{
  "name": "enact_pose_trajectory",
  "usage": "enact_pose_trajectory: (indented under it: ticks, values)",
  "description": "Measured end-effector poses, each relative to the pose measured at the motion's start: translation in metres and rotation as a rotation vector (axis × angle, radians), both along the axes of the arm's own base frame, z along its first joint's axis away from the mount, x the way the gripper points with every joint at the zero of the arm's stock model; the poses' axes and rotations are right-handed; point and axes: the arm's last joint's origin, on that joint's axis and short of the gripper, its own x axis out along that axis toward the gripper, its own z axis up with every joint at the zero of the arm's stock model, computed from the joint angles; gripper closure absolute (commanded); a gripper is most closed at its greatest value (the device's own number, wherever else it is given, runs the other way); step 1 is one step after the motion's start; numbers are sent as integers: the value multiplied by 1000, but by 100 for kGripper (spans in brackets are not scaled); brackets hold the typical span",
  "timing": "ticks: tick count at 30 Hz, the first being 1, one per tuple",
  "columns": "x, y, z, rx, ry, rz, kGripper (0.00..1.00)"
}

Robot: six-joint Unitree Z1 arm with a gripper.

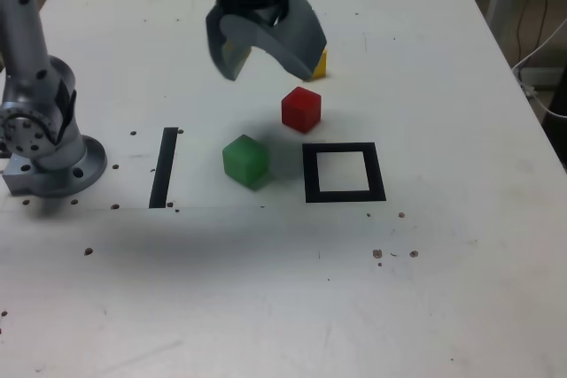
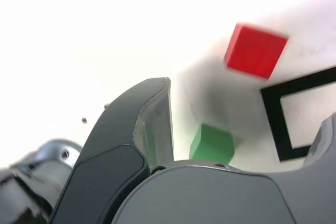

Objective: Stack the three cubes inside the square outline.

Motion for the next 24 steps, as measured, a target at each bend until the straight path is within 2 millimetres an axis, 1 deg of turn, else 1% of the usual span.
enact_pose_trajectory:
  ticks: [4,8,16,24]
  values:
    - [17,9,-8,6,38,-51,7]
    - [28,11,-23,10,77,-68,8]
    - [31,12,-43,4,130,-69,10]
    - [38,16,-60,-10,131,-57,17]
